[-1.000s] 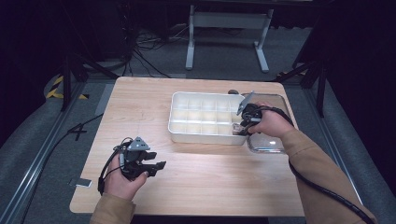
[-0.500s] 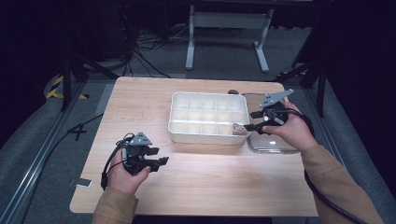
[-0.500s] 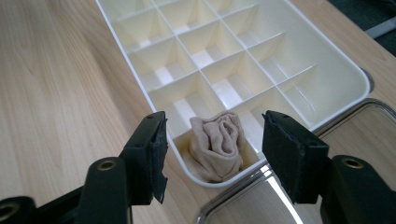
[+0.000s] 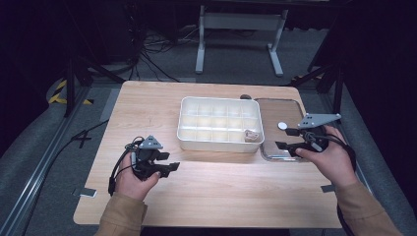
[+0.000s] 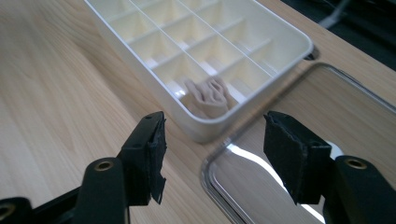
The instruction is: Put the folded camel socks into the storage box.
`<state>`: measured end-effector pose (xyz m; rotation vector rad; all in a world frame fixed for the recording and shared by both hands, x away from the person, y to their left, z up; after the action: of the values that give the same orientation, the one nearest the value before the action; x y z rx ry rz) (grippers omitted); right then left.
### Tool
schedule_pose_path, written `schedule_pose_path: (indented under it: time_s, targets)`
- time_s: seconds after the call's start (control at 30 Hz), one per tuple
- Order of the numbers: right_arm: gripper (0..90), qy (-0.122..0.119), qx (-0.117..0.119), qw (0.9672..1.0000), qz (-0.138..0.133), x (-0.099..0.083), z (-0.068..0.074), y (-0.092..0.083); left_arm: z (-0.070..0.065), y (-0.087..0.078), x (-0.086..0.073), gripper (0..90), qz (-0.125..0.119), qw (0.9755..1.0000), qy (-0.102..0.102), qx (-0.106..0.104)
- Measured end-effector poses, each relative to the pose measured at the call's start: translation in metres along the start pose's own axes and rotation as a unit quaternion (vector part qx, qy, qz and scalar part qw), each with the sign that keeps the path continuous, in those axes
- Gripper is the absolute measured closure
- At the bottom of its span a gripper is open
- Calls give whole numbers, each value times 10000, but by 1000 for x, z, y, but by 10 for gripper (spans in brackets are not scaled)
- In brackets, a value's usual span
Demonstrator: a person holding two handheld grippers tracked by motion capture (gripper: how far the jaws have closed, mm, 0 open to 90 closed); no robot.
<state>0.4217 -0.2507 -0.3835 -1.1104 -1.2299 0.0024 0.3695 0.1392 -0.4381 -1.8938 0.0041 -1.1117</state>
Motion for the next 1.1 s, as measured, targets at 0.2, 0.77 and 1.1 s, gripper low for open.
schedule_pose_path:
  time_s: [0.2, 0.77, 1.1]
  targets:
    - [367, 137, 104, 9997, -148, -17, 17, -7, 1, -1, -1, 451, 57, 10000, 49, 21]
    - [369, 359, 172, 9983, -430, -85, 32, 8, 6, 1, -21, 437, 315, 9995, -37, 82]
    - [350, 367, 317, 9986, -190, -114, 40, 35, 13, 11, -33, 425, 549, 9984, -85, 86]
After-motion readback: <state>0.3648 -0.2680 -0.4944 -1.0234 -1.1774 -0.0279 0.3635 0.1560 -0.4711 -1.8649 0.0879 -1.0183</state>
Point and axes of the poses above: each handheld gripper's, and its own axes: y roughly forward along the jaws, x roughly out of its top, z roughly to its left, the point moved 7 cm from there along y, roughly forward along the jaws, and after that the axes turned 1 degree about -z, right-handed, at the moved point
